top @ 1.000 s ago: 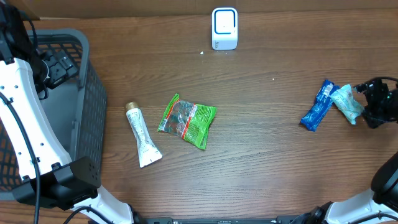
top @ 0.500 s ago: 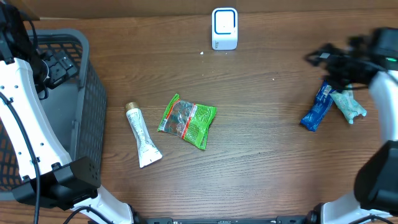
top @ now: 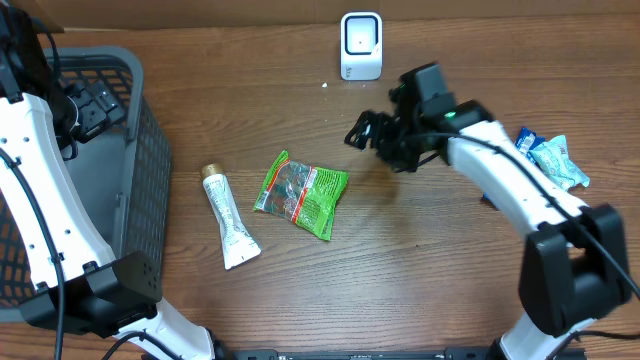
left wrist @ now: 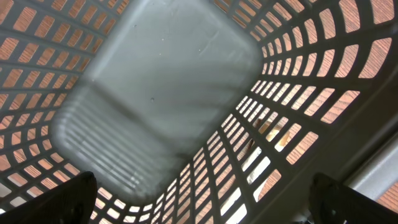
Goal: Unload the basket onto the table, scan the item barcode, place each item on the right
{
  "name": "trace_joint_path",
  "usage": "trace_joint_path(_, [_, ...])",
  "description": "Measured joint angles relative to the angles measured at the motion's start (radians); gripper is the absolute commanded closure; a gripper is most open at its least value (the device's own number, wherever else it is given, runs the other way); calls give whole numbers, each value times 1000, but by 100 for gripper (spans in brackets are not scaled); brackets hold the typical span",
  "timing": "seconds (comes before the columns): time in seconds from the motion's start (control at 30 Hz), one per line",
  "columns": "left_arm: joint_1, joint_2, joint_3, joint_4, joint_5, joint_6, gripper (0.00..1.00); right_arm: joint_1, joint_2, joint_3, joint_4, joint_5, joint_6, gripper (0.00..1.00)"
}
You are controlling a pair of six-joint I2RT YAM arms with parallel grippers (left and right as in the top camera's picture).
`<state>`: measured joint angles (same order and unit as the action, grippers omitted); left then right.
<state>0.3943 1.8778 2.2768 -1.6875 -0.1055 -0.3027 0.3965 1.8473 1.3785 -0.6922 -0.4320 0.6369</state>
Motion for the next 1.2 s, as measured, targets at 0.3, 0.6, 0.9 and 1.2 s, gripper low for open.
trace_joint_path(0.3, [0, 0, 0, 0, 0, 0, 0, 137, 143, -50, 129, 35, 141, 17])
trace_joint_path(0.6, [0, 0, 0, 0, 0, 0, 0, 224, 221, -50, 275, -21, 174, 25])
trace_joint_path(0.9, [0, 0, 0, 0, 0, 0, 0, 281, 268, -39, 324, 17, 196, 91])
trace_joint_path(1.2, [0, 0, 0, 0, 0, 0, 0, 242, 277, -40, 303, -95, 114, 96])
